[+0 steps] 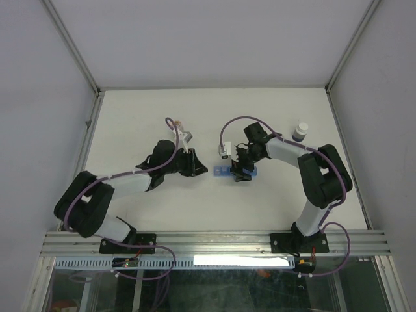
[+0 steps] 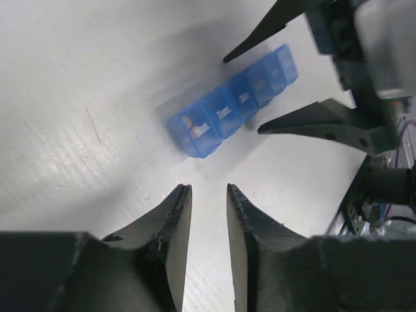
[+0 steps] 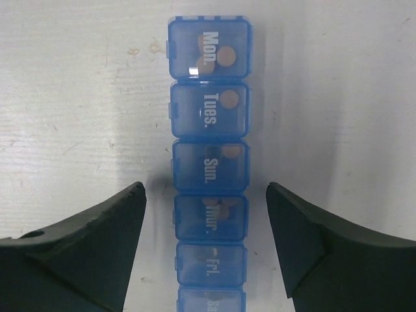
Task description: Sort the pills into containers
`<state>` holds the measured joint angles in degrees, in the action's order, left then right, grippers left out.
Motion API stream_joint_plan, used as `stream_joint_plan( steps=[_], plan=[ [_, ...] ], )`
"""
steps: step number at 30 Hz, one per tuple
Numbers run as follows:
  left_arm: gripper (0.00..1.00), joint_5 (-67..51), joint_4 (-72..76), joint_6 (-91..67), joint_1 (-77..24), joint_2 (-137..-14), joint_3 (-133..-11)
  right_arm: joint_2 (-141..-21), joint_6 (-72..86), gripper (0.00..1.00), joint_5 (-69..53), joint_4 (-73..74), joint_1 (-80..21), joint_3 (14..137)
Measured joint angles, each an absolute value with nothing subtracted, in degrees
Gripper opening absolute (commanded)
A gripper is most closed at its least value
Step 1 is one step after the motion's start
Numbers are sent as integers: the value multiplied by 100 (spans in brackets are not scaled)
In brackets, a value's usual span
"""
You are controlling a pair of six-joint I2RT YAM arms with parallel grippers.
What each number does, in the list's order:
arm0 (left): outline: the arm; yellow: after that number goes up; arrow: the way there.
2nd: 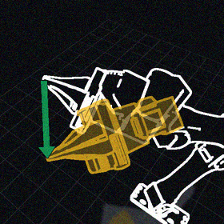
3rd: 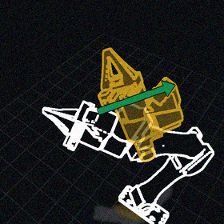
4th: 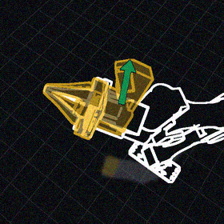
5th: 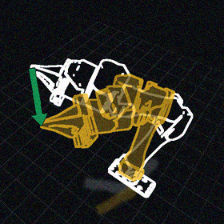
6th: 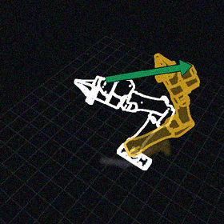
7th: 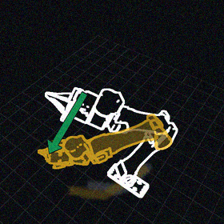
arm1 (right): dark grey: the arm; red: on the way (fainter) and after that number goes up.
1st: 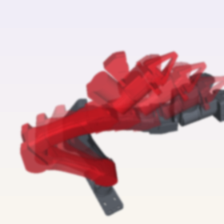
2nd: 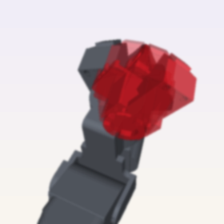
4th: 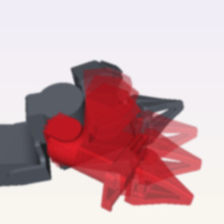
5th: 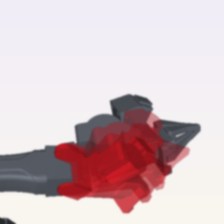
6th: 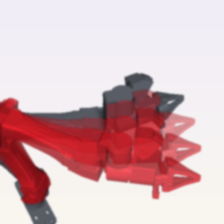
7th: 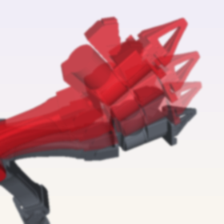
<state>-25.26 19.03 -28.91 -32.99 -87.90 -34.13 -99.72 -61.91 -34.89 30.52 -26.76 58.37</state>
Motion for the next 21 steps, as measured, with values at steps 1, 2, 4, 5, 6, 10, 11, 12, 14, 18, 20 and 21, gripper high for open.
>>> stream_joint_plan(
  steps=[1, 2, 4, 5, 6, 10, 11, 12, 14, 18, 20, 21],
  plan=[
    [45, -2388, 1850, -2862, -3260, -8503, -3319, -9972, -6149, 84, -3489, 3085, -2676, 5863],
    [55, -2261, 1802, -2794, -3232, -8204, -3262, -9972, -6114, 86, -3492, 3100, -2676, 5889],
    [73, -2051, 1800, -2593, -3216, -7555, -3205, -9955, -5983, 88, -3489, 3138, -2672, 5970],
    [82, -1940, 1804, -2484, -3218, -7229, -3190, -9931, -5920, 89, -3483, 3164, -2670, 6018],
    [91, -1861, 1828, -2353, -3218, -6869, -3166, -9880, -5804, 90, -3459, 3236, -2655, 6108],
    [99, -1509, 1964, -2010, -3214, -5603, -2969, -9454, -5266, 98, -3336, 3422, -2506, 6578],
    [99, -1431, 1962, -1979, -3210, -5349, -2961, -9310, -5096, 99, -3317, 3446, -2412, 6724],
    [99, -1323, 1957, -1944, -3179, -5107, -2967, -9142, -4877, 99, -3295, 3461, -2276, 6910],
    [99, -1160, 1804, -1872, -3157, -4786, -3087, -8820, -4368, 99, -3175, 3459, -1964, 7310],
    [99, -899, 1149, -1730, -3140, -4628, -4027, -8213, -3277, 99, -2639, 3264, -1404, 7957],
    [99, -880, 738, -1664, -3140, -4661, -4711, -7822, -2851, 99, -2438, 3173, -1232, 8088],
    [99, -880, 602, -1638, -3140, -4683, -5002, -7623, -2698, 99, -2381, 3153, -1194, 8106]
  ],
)
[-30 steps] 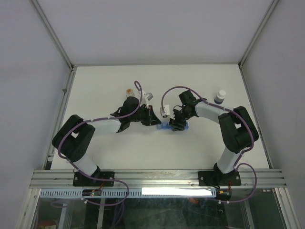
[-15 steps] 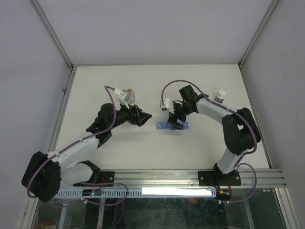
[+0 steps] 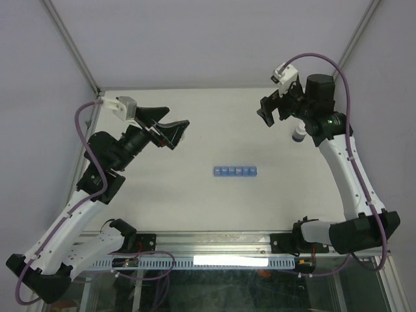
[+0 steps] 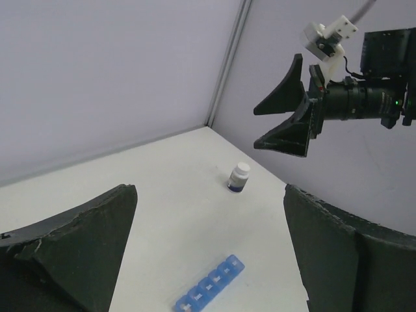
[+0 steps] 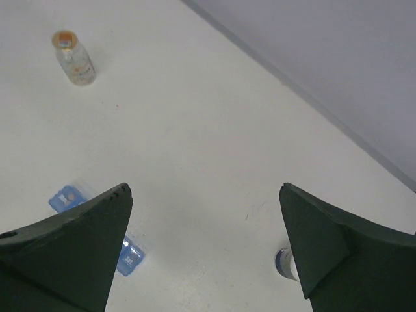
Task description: Sort the pills into containers
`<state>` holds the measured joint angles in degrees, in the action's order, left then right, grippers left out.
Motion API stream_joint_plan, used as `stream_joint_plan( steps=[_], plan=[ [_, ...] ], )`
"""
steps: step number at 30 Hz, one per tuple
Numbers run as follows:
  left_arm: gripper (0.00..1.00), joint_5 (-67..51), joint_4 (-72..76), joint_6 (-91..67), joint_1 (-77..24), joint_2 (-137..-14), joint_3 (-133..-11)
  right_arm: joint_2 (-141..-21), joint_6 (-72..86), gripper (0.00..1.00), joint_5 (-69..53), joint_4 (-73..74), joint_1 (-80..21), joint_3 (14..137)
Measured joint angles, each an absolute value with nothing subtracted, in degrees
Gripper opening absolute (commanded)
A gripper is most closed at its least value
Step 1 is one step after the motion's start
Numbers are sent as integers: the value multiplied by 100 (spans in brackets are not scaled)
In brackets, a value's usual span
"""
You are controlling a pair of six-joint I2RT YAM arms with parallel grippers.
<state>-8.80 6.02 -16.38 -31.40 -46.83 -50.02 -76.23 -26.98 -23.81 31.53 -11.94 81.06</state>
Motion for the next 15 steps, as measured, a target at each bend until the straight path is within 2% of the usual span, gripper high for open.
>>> stream_joint_plan(
  steps=[6, 10, 15],
  plan=[
    [99, -906, -224, -1553, -3140, -4766, -6311, -6973, -1549, 99, -1728, 3238, -1232, 8744],
    [99, -945, -705, -1509, -3140, -4775, -6829, -6895, -965, 99, -1116, 3264, -1229, 9192],
    [99, -950, -1109, -1409, -3140, -4755, -7192, -6838, -648, 99, -963, 3487, -1229, 9566]
  ],
)
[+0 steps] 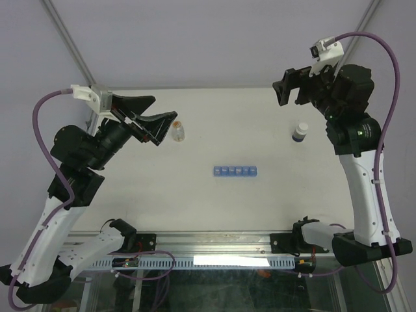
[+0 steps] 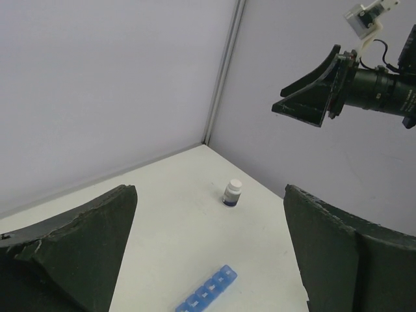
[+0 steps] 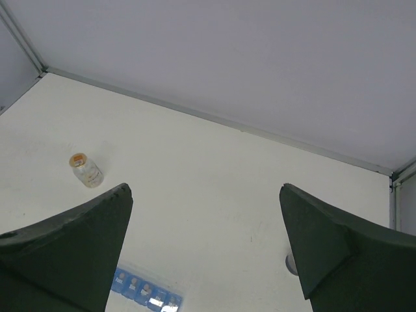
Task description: Sort the pills into containers
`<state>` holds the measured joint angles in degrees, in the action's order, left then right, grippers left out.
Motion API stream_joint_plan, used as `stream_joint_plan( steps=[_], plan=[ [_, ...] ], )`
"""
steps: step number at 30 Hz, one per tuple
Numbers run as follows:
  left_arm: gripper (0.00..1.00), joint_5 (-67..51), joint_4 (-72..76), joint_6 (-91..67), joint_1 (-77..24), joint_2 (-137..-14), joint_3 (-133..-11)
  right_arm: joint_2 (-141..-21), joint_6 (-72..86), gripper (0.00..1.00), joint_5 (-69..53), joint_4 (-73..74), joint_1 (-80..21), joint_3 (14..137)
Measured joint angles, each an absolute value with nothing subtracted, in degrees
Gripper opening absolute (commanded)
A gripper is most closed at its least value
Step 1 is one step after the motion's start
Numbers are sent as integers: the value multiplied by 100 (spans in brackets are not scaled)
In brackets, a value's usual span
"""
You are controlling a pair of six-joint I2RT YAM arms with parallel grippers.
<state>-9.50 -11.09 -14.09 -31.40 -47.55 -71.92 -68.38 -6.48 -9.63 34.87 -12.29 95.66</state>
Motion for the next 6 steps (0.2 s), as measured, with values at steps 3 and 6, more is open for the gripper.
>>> stream_joint_plan(
  steps=[3, 6],
  plan=[
    [99, -950, -1271, -1393, -3140, -4720, -7210, -6748, -591, 99, -967, 3621, -1229, 9623],
    [99, -950, -1398, -1389, -3140, -4711, -7210, -6687, -580, 99, -987, 3717, -1229, 9623]
  ],
)
